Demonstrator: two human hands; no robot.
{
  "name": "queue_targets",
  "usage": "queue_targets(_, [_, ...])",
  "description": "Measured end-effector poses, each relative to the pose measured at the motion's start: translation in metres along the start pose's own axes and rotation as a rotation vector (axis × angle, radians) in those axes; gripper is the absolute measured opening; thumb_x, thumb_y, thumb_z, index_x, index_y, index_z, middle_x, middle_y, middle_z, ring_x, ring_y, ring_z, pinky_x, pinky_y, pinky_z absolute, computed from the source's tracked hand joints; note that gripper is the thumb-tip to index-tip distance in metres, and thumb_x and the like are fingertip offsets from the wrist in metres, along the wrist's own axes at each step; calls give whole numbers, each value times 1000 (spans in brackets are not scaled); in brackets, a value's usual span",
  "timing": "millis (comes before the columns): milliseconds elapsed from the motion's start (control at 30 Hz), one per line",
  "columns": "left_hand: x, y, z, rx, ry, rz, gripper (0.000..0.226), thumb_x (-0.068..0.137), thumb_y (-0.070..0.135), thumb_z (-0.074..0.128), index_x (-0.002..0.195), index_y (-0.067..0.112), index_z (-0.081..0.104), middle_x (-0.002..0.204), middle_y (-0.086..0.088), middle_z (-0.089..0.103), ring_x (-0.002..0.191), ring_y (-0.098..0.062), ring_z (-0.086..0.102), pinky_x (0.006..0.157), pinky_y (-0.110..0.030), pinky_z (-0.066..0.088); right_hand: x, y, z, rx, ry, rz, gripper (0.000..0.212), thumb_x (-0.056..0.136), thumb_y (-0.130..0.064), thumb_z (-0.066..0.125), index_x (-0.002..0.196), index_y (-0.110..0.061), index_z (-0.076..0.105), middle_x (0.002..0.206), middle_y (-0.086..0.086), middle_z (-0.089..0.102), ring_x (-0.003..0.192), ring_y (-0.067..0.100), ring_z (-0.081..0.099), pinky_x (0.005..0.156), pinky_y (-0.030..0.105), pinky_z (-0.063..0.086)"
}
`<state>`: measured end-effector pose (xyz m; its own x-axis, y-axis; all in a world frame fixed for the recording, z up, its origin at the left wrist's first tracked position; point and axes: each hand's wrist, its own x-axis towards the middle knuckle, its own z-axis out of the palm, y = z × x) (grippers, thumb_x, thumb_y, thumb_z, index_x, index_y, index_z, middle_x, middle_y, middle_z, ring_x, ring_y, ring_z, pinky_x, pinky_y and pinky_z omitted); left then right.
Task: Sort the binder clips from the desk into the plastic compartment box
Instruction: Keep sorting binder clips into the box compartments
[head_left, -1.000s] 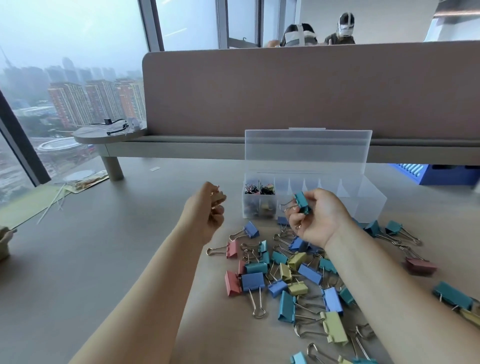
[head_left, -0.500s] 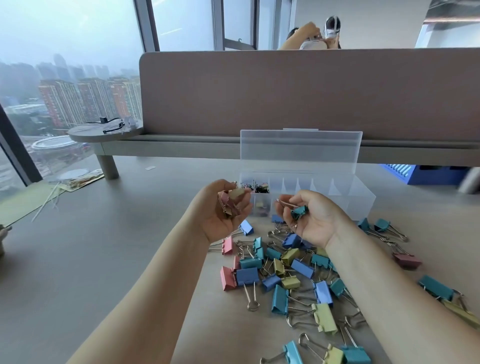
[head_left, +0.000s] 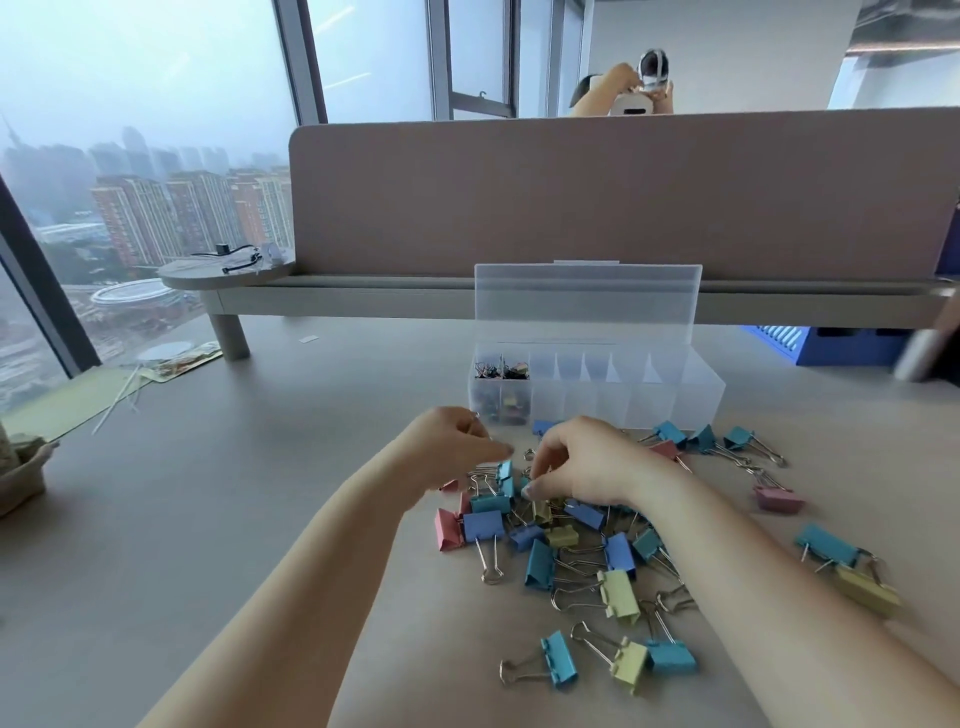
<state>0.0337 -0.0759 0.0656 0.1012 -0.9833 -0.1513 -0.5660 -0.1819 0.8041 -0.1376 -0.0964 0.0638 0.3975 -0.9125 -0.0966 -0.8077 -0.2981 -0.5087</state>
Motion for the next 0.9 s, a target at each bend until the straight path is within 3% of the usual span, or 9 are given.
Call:
queue_targets(167, [-2, -4, 0, 462, 32, 145, 20, 74, 41, 74, 83, 27, 62, 73, 11, 55, 66, -10, 52, 62, -23, 44, -3, -6, 6, -184, 27, 24, 28, 78, -44, 72, 96, -22, 69, 95, -3, 67, 90, 18, 63, 82, 35, 53])
queue_targets(267, [-2, -6, 5, 523, -28, 140, 31, 70, 44, 75, 95, 30, 64, 78, 13, 53, 74, -12, 54, 70, -28, 48, -1, -9, 11, -299, 34, 17, 27, 79, -38, 67, 101, -21, 70, 104, 3, 70, 96, 23, 65, 81, 36, 53])
queue_targets(433, [1, -8, 11, 523, -43, 179, 25, 72, 33, 71, 95, 30, 64, 76, 10, 56, 67, -13, 53, 65, -25, 46, 1, -5, 4, -274, 14, 12, 21, 85, -21, 60, 102, -28, 69, 106, -7, 66, 98, 19, 61, 84, 34, 54])
queue_targets(500, [1, -8, 11, 528, -37, 191, 25, 72, 35, 72, 96, 31, 63, 79, 10, 57, 68, -13, 54, 64, -25, 45, 2, -3, 4, -243, 29, 18, 17, 85, -29, 62, 100, -26, 70, 106, -5, 68, 98, 21, 62, 86, 37, 54])
queue_targets(600, [1, -8, 12, 526, -49, 223, 24, 73, 35, 72, 96, 31, 65, 82, 10, 58, 71, -12, 54, 64, -25, 46, 4, -3, 9, -270, 76, 17, 32, 80, -44, 65, 97, -18, 70, 102, 5, 70, 95, 25, 65, 79, 39, 54])
queue_targets(733, [4, -10, 17, 566, -18, 243, 20, 72, 34, 70, 92, 29, 66, 80, 10, 57, 76, -15, 56, 65, -25, 44, 5, -6, 15, -362, 100, 3, 29, 77, -40, 68, 97, -19, 68, 99, 3, 68, 90, 23, 64, 63, 28, 43])
queue_targets(900, [7, -12, 19, 568, -7, 269, 21, 74, 37, 68, 93, 30, 63, 76, 12, 51, 78, -16, 54, 66, -26, 43, 5, -4, 12, -157, 118, 8, 28, 80, -36, 65, 93, -11, 69, 96, 10, 69, 91, 27, 64, 71, 34, 51])
